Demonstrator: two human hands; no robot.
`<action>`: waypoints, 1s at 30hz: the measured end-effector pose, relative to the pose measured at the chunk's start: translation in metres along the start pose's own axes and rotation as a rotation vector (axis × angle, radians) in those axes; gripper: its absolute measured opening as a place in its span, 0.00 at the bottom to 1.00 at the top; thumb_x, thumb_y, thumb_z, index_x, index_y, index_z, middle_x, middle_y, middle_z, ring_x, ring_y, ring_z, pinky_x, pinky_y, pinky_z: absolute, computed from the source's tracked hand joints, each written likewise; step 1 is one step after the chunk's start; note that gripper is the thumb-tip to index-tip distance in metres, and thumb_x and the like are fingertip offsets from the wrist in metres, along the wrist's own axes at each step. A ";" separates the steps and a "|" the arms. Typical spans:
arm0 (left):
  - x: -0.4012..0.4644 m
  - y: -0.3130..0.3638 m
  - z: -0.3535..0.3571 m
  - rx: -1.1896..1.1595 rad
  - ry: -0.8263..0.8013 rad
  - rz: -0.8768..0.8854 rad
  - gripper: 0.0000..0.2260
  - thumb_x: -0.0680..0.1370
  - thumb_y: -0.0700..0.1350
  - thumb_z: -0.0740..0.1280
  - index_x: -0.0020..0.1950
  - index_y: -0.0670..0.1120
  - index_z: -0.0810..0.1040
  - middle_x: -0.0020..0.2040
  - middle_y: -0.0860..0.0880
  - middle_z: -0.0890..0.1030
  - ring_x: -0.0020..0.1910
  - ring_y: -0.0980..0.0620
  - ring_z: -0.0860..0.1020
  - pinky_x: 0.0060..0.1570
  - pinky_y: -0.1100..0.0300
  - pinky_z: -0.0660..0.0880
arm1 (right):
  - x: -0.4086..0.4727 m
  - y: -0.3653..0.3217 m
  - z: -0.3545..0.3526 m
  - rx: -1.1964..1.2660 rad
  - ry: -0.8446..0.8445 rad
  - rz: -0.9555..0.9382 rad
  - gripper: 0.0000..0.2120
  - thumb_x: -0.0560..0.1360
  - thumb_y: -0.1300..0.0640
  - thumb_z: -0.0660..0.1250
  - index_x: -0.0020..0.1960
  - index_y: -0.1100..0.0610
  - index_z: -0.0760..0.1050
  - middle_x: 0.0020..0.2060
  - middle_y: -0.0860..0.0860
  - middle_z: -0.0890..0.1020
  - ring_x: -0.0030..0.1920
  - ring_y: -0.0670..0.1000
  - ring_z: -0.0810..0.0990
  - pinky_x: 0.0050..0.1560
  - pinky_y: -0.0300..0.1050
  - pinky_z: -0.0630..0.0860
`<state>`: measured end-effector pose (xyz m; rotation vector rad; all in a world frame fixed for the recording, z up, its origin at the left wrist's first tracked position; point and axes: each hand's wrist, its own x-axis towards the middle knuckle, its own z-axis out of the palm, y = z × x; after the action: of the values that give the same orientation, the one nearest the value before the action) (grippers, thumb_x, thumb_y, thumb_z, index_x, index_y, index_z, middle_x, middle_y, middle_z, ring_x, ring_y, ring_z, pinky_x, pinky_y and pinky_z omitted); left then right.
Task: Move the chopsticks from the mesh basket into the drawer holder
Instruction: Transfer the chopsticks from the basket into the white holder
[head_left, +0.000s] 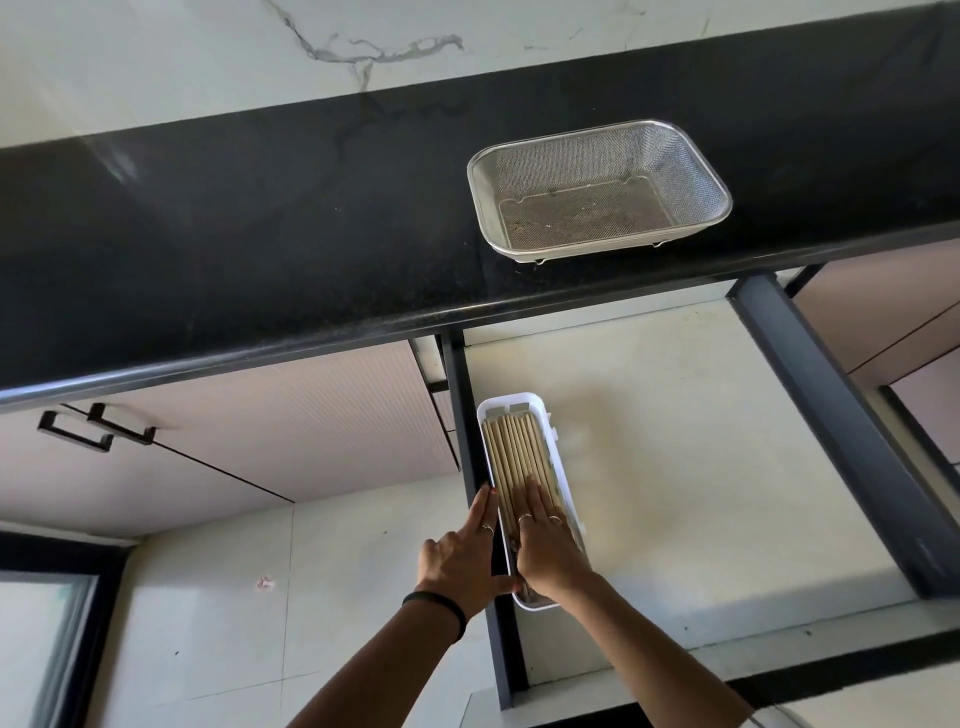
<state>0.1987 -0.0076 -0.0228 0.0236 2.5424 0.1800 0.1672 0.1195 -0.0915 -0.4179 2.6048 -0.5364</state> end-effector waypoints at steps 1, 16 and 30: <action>0.000 0.000 0.000 -0.001 0.002 0.003 0.48 0.73 0.65 0.66 0.78 0.50 0.37 0.79 0.56 0.40 0.55 0.48 0.79 0.56 0.53 0.75 | 0.001 0.001 -0.002 -0.018 0.020 -0.028 0.31 0.78 0.64 0.55 0.77 0.59 0.45 0.78 0.54 0.42 0.77 0.53 0.39 0.76 0.48 0.42; 0.001 -0.002 0.001 -0.021 0.001 0.005 0.49 0.73 0.65 0.67 0.78 0.50 0.36 0.79 0.56 0.42 0.56 0.48 0.79 0.56 0.52 0.74 | -0.006 0.000 -0.004 0.001 0.045 0.019 0.32 0.79 0.67 0.53 0.77 0.60 0.41 0.77 0.57 0.41 0.78 0.56 0.42 0.77 0.49 0.49; 0.001 -0.003 0.002 -0.028 0.012 0.020 0.49 0.73 0.64 0.67 0.78 0.50 0.36 0.79 0.56 0.41 0.57 0.48 0.78 0.55 0.53 0.75 | -0.013 0.007 -0.001 -0.033 -0.114 -0.003 0.35 0.78 0.62 0.61 0.77 0.59 0.44 0.78 0.53 0.42 0.78 0.54 0.42 0.77 0.50 0.47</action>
<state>0.1990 -0.0105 -0.0250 0.0370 2.5515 0.2246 0.1767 0.1309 -0.0892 -0.4501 2.5068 -0.4569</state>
